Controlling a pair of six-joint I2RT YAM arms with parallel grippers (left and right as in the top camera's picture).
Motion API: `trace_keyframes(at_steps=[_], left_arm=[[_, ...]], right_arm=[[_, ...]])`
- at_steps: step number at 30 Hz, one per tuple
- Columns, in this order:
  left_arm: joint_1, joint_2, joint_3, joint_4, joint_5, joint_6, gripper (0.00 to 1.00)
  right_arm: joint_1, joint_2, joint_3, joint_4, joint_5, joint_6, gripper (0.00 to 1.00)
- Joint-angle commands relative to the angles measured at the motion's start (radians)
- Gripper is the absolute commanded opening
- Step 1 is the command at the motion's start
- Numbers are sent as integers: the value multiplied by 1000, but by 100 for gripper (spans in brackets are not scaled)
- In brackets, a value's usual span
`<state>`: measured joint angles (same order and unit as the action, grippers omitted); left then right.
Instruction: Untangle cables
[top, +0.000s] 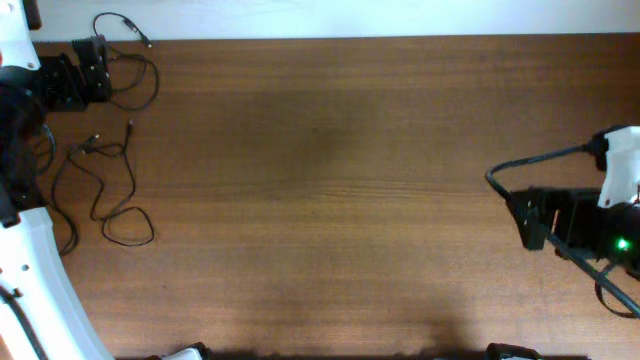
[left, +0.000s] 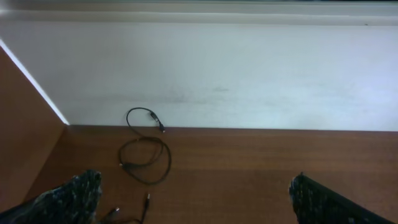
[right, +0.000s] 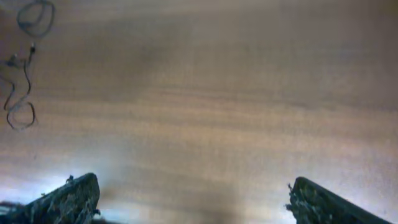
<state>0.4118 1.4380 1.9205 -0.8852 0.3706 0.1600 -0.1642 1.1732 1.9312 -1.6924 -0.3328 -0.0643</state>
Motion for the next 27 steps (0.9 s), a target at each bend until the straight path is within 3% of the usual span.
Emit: trace_keyframes(at_steps=[1, 3, 6, 12, 20, 23, 27], left_arm=[[2, 2, -4, 1, 15, -13, 99], [2, 2, -4, 1, 15, -13, 99], [2, 2, -4, 1, 15, -13, 99], [2, 2, -4, 1, 15, -13, 99], [2, 2, -4, 1, 15, -13, 100], [2, 2, -4, 1, 15, -13, 99], [2, 2, -4, 1, 15, -13, 99]], right_arm=[[-6, 1, 0, 0, 6, -8, 99], [-6, 1, -5, 19, 12, -11, 99], [-6, -69, -133, 215, 35, -11, 99], [65, -473, -782, 907, 5, -8, 99], [98, -880, -1471, 1521, 34, -8, 99], [129, -986, -1634, 1642, 58, -11, 99], [134, -1100, -1789, 1662, 58, -11, 99]])
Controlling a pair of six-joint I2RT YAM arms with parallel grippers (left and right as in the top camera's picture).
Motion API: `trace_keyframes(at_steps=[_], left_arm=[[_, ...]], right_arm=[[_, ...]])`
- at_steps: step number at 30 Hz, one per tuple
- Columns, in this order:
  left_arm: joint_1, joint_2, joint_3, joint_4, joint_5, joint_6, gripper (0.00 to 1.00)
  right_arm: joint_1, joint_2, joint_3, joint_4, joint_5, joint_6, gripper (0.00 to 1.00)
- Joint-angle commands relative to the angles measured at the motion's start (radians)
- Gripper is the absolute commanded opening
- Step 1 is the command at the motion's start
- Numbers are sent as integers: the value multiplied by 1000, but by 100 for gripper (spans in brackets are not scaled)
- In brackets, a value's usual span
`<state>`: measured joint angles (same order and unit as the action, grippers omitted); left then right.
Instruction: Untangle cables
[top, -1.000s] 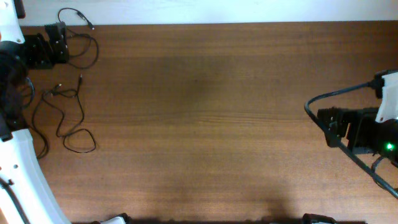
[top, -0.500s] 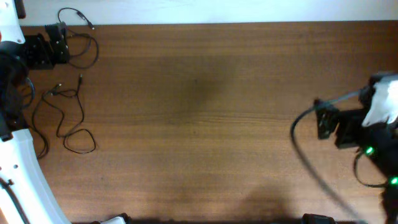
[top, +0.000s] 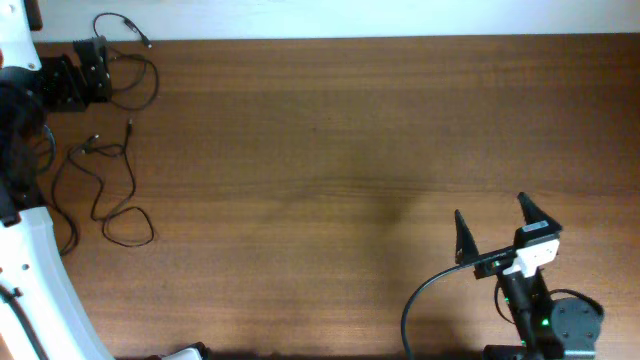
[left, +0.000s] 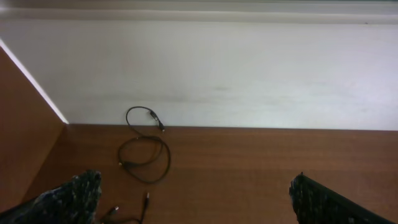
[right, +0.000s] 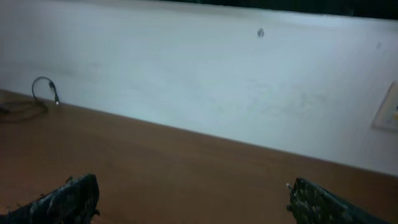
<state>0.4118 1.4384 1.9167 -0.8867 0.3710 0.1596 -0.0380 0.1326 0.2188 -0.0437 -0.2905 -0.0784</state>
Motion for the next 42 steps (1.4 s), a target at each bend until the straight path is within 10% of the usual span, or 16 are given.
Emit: trace_keyframes(at_steps=[1, 36, 42], left_arm=[[2, 2, 0, 3, 15, -12, 99], [14, 3, -31, -8, -32, -12, 99], [-62, -174, -463, 202, -183, -1, 100]], right_arm=[[7, -73, -95, 21, 16, 3, 99], [5, -129, -213, -16, 75, 4, 99], [5, -129, -213, -16, 75, 4, 99]])
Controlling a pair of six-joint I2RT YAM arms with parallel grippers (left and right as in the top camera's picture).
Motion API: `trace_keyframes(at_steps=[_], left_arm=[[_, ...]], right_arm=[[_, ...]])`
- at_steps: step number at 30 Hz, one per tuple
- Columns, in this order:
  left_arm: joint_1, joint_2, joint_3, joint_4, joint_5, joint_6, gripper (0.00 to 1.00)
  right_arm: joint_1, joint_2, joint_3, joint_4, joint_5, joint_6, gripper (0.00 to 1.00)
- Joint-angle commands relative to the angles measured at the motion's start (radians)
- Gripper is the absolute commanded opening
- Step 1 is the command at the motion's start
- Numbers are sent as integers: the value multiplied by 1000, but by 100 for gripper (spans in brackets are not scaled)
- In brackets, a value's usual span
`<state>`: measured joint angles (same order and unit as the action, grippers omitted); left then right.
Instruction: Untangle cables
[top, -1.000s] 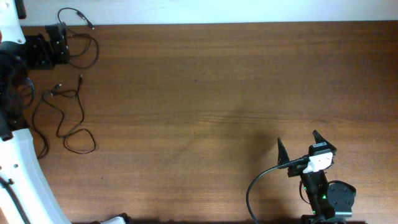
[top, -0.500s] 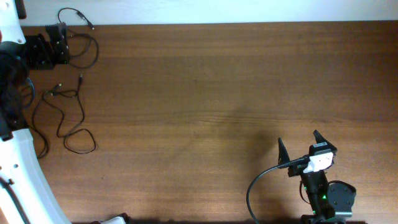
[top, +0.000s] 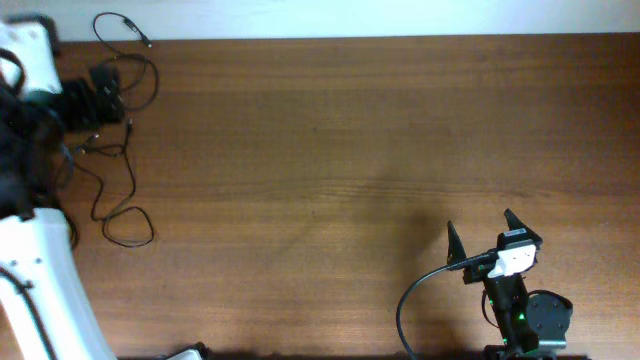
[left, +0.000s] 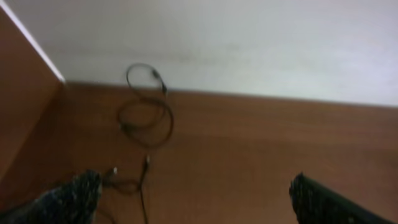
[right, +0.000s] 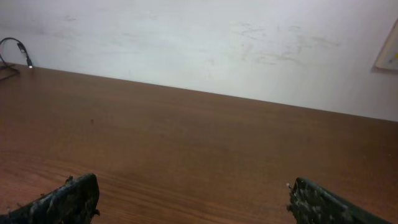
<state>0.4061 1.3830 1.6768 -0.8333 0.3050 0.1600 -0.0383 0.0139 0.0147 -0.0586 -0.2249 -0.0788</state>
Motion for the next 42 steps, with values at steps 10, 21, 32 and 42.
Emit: trace_keyframes(at_steps=[10, 21, 32, 42], left_arm=[[-197, -716, -1394, 1120, -175, -10, 99], [-261, -1174, -1668, 900, -268, -9, 99], [-262, -1378, -1668, 756, -269, -9, 99], [-262, -1283, -1668, 752, -269, -9, 99]], right_arm=[[5, -11, -9, -1, 9, 4, 99], [5, -11, -9, -1, 9, 4, 99], [5, -11, -9, -1, 9, 4, 99], [5, -11, -9, -1, 9, 4, 99]])
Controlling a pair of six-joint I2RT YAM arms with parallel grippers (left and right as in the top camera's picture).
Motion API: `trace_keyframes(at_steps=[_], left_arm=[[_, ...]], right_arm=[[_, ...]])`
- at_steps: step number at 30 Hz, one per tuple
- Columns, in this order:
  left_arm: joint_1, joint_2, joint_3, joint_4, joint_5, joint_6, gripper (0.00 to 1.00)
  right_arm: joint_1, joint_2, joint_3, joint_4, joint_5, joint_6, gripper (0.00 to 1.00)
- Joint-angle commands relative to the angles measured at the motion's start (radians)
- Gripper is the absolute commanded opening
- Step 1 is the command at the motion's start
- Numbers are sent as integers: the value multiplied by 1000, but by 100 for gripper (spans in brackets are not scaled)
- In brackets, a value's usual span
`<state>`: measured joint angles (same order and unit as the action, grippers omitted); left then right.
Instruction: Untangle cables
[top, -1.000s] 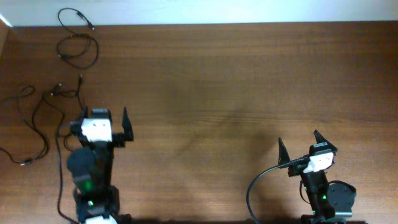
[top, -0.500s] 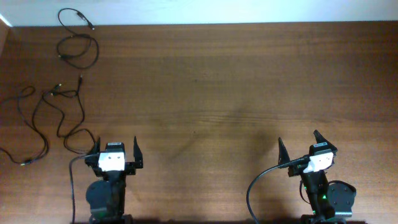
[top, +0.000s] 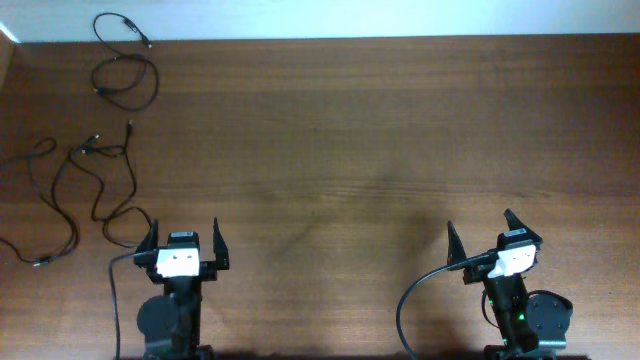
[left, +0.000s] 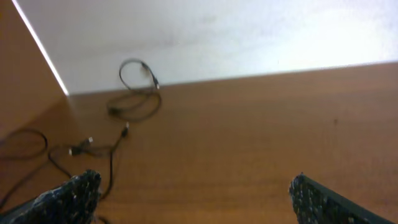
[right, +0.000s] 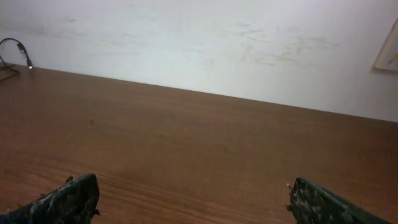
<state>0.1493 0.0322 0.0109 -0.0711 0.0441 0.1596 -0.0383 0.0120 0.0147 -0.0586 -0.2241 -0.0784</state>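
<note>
Two thin black cables lie apart at the table's far left. A looped cable (top: 126, 72) sits by the back edge, also in the left wrist view (left: 133, 101). A longer winding cable (top: 96, 184) trails toward the left edge, its plugs showing in the left wrist view (left: 87, 148). My left gripper (top: 185, 232) stands open at the front left, just right of the winding cable's lowest loop. Open too, my right gripper (top: 481, 225) is at the front right, far from both. The right wrist view catches only a cable end (right: 17, 50).
The brown wooden table (top: 340, 140) ends at a white wall (right: 205, 43) behind. Each arm's own black lead (top: 420, 300) curls beside its base at the front edge.
My left arm has moved from the back left corner beside the cables to the front left, still open. The winding cable's left stretch, hidden before, now shows. The right arm has not moved.
My left gripper sat open at the back left corner by the looped cable, my right arm at the right edge. The right arm then stood at the front right. Later the left gripper was between the two cables, and now it stands at the front.
</note>
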Motion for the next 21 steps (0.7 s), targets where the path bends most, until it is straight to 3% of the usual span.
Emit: trace_keyframes(at_steps=[1, 6, 11, 21], left_arm=[[-5, 91, -2, -10, -8, -9, 99], [-10, 105, -2, -8, -8, -9, 99], [-12, -24, -3, 20, -6, -9, 99], [-23, -25, -2, -9, -8, -9, 99]], right_arm=[[5, -9, -9, -1, 8, 4, 99], [5, -9, -9, -1, 8, 4, 99], [5, -9, -9, -1, 8, 4, 99], [5, -9, -9, -1, 8, 4, 99]])
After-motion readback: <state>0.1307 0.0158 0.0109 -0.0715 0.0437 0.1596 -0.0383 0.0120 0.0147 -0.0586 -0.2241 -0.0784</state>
